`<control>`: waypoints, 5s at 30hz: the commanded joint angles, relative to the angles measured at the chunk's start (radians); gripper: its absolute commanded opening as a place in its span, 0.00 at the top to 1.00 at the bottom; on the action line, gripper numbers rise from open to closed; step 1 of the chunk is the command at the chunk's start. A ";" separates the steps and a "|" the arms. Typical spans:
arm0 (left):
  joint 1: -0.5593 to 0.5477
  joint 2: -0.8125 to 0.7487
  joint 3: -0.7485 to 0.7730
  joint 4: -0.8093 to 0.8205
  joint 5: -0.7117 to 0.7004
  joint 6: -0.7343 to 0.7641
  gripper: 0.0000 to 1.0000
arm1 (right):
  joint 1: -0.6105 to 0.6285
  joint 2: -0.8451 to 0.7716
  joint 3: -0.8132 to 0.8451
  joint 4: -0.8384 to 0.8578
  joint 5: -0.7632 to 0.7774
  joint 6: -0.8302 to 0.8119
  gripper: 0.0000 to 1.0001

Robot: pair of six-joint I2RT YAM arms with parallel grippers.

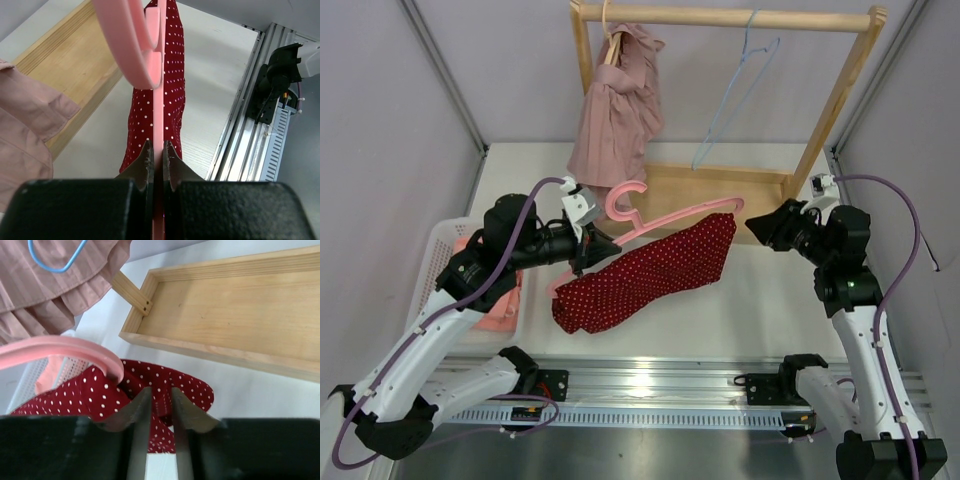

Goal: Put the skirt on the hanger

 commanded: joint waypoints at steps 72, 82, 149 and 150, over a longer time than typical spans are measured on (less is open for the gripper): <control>-0.073 0.130 0.176 0.184 -0.179 -0.152 1.00 | 1.307 0.095 0.083 0.079 1.163 -0.104 0.50; -0.108 0.194 0.236 0.161 -0.236 -0.210 1.00 | 1.463 0.460 0.399 0.040 1.320 -0.204 0.50; -0.136 0.268 0.345 0.057 -0.314 -0.218 1.00 | 1.399 0.367 0.536 -0.167 1.265 -0.154 0.44; -0.136 0.262 0.336 0.046 -0.317 -0.218 1.00 | 1.341 0.340 0.537 -0.198 1.259 -0.133 0.43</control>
